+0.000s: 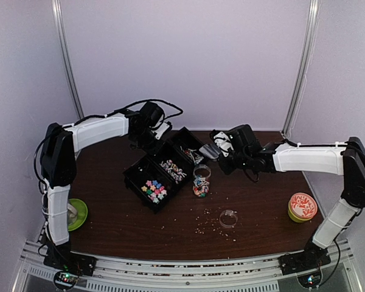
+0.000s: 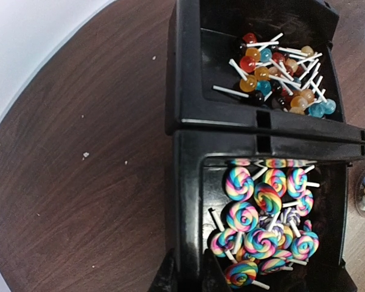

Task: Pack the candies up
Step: Adjust the fake candies in the storage box.

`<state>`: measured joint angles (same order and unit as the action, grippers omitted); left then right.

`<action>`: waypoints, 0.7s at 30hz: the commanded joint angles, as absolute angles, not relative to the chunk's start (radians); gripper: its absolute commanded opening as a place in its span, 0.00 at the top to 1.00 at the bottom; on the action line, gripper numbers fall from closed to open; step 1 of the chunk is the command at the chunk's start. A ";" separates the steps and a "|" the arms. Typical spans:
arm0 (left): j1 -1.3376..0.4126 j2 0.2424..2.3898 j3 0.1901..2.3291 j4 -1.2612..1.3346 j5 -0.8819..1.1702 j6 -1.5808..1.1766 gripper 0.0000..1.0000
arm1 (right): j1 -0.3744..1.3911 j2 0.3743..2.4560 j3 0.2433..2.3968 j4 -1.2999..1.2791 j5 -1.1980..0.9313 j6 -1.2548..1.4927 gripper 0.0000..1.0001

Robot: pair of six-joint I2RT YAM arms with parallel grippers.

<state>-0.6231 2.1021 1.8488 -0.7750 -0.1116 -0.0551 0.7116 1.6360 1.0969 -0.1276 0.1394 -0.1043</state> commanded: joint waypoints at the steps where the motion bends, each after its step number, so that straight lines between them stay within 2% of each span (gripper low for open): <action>1: -0.580 2.043 1.818 -0.746 -0.049 -0.093 1.00 | 0.699 1.564 1.145 -0.158 0.178 -0.102 1.00; 21: -0.495 1.928 1.701 -0.694 0.019 -0.136 1.00 | 0.694 1.486 1.183 -0.252 0.140 -0.119 1.00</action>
